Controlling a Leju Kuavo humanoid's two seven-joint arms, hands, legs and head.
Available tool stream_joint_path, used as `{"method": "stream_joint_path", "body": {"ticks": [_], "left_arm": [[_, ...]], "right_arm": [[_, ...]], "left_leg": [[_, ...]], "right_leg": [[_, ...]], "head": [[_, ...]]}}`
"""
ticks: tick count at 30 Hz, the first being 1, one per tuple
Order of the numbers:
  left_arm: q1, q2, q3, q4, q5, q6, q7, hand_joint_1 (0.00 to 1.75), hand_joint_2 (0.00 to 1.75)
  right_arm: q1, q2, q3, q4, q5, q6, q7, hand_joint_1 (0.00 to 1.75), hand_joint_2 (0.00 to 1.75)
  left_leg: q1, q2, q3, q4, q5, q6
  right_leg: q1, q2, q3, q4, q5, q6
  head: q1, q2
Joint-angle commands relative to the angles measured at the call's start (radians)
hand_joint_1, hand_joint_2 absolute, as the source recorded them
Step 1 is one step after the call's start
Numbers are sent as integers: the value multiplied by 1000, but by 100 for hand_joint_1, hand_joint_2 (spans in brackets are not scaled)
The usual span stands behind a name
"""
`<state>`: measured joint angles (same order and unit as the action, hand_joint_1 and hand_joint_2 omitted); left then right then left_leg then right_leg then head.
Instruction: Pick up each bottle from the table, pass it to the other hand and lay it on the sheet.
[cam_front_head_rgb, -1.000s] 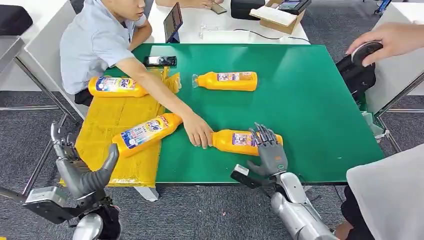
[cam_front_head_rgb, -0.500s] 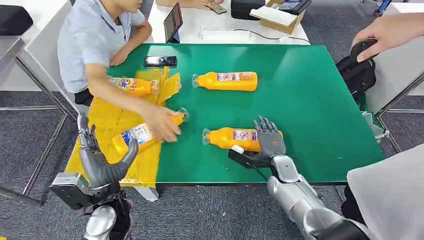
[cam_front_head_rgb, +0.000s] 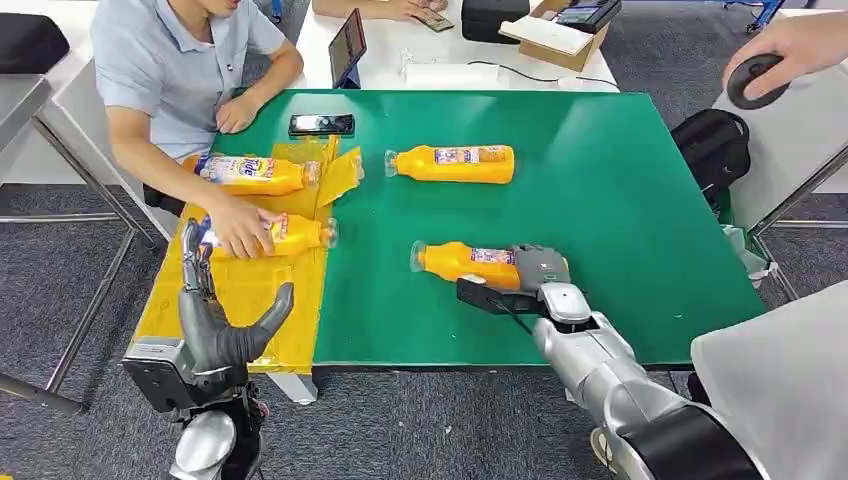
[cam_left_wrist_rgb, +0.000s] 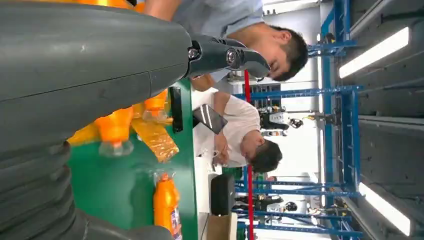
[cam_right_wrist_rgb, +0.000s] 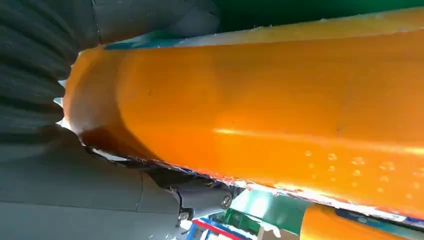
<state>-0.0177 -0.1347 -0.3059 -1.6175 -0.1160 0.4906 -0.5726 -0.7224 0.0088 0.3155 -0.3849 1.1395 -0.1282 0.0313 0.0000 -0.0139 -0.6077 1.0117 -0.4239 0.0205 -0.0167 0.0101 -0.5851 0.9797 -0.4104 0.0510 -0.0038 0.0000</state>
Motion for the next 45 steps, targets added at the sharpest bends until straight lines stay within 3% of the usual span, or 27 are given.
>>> {"method": "stream_joint_path", "body": {"ticks": [1, 5, 6, 7, 10, 11, 12, 15, 20, 27, 32, 38, 45], "left_arm": [[-20, 32, -19, 42, -2, -3, 8, 0, 175], [-21, 35, -19, 32, -13, -8, 6, 0, 175], [-21, 39, -24, 30, -12, -19, 6, 0, 175], [-19, 39, -26, 30, -8, -25, 7, 0, 175], [-6, 19, -13, 54, 37, -47, 34, 0, 175], [-2, 7, -10, 86, 92, -89, 78, 0, 175], [1, -4, -13, 129, 159, -146, 141, 0, 175], [2, -28, -43, 263, 243, -190, 162, 0, 175], [63, 3, -134, 202, 373, -332, 131, 0, 175], [77, 31, -190, 99, 461, -430, 140, 0, 175], [66, 34, -203, 66, 363, -347, 57, 0, 175], [33, 27, -210, 135, 293, -222, 40, 0, 175], [8, 25, -240, 164, 290, -204, 45, 0, 175]], "right_arm": [[4, 4, 15, 73, -7, 22, -7, 175, 175], [25, 0, -21, 51, -63, -16, -90, 175, 175], [60, 13, -123, 15, -207, -24, -255, 175, 175], [83, 24, -162, -15, -273, -34, -343, 175, 175], [155, 78, -209, -139, -436, -95, -532, 175, 175], [200, 108, -219, -249, -539, -65, -588, 175, 175], [253, 127, -205, -373, -604, -82, -598, 175, 175], [405, 128, -104, -702, -736, -181, -585, 175, 175], [477, 112, -49, -843, -846, -316, -636, 175, 175], [422, 152, 41, -704, -865, -296, -650, 175, 175], [386, 195, 101, -568, -923, -233, -635, 175, 175], [403, 229, 212, -551, -943, -183, -625, 175, 175], [391, 237, 292, -534, -921, -200, -618, 175, 175]], "left_leg": [[0, 0, 3, -1, 0, -1], [1, -1, 3, -2, -1, -2], [1, -1, 3, -1, 0, -1], [1, -2, 3, -2, 0, -1], [1, 1, 3, -2, -1, -1], [2, 4, 5, -2, -1, -2], [1, 8, 6, -3, -2, -2], [1, 5, 5, -3, -1, -3], [2, 2, -1, -1, -2, -2], [2, 7, -7, 0, -2, -2], [3, 8, -5, -1, -2, -2], [3, 6, -4, -1, -2, -2], [3, 4, -6, -2, -1, -2]], "right_leg": [[1, -2, 3, -1, -1, -2], [1, -3, 4, -2, -1, -3], [1, -3, 4, -2, -1, -2], [1, -3, 4, -2, -1, -2], [2, 0, 4, -2, 0, -2], [2, 2, 5, -3, 0, -3], [2, 4, 4, -3, 1, -3], [2, 1, 3, -2, 1, -6], [3, -2, -2, -1, -1, -5], [3, 2, -8, 0, 1, -5], [3, 3, -6, -1, 1, -6], [4, 2, -5, -1, 0, -5], [3, 0, -6, -1, 0, -5]], "head": [[0, 0], [0, 0], [0, 0], [0, 0], [1, 0], [0, 0], [0, 0], [0, 0], [0, 0], [0, 0], [0, 0], [0, 0], [0, 0]]}}
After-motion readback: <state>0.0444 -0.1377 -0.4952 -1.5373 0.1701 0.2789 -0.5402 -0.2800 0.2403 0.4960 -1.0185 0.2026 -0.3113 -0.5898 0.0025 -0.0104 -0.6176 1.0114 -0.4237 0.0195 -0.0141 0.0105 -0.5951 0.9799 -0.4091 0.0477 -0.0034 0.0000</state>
